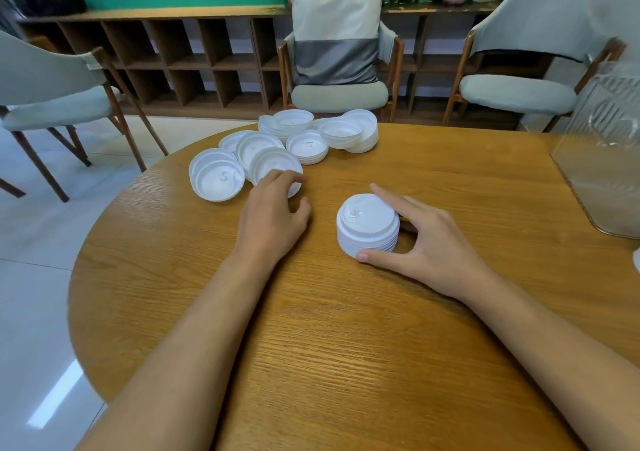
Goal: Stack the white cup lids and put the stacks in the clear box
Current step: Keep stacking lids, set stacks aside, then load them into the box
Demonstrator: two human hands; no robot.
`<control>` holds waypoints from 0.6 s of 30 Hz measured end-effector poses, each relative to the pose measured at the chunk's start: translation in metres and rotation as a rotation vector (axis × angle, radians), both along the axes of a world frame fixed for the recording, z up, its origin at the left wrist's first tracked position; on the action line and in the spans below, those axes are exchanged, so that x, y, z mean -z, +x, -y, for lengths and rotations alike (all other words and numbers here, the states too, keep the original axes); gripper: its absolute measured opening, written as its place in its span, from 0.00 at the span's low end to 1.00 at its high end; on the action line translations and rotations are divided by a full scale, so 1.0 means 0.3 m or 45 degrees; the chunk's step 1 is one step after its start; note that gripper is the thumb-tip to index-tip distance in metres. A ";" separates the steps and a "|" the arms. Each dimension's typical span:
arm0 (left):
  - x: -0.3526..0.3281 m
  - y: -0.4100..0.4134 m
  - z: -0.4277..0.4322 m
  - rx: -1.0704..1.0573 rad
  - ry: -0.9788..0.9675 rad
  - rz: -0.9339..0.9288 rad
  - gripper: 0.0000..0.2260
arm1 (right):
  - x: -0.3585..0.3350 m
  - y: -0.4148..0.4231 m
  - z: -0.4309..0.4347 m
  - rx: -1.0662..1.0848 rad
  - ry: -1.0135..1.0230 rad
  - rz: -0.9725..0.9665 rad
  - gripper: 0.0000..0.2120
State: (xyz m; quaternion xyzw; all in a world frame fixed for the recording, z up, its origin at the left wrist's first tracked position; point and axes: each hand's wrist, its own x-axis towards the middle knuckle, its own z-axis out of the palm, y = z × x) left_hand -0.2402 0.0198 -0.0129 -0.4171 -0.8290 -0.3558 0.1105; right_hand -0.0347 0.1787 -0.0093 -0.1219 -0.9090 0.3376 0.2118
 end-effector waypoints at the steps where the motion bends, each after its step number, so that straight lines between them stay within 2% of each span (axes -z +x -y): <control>1: -0.002 0.002 0.002 -0.007 -0.001 0.005 0.15 | -0.001 0.000 0.001 -0.001 -0.003 -0.001 0.48; 12: -0.012 0.030 -0.004 0.095 -0.003 0.081 0.15 | -0.005 0.000 -0.001 0.019 0.017 0.040 0.49; 15: -0.022 0.043 -0.004 0.095 0.053 0.103 0.07 | -0.008 0.002 0.004 0.026 0.008 0.024 0.48; 18: -0.036 0.067 -0.001 0.104 0.185 0.122 0.04 | -0.008 -0.001 0.011 0.027 -0.010 0.005 0.47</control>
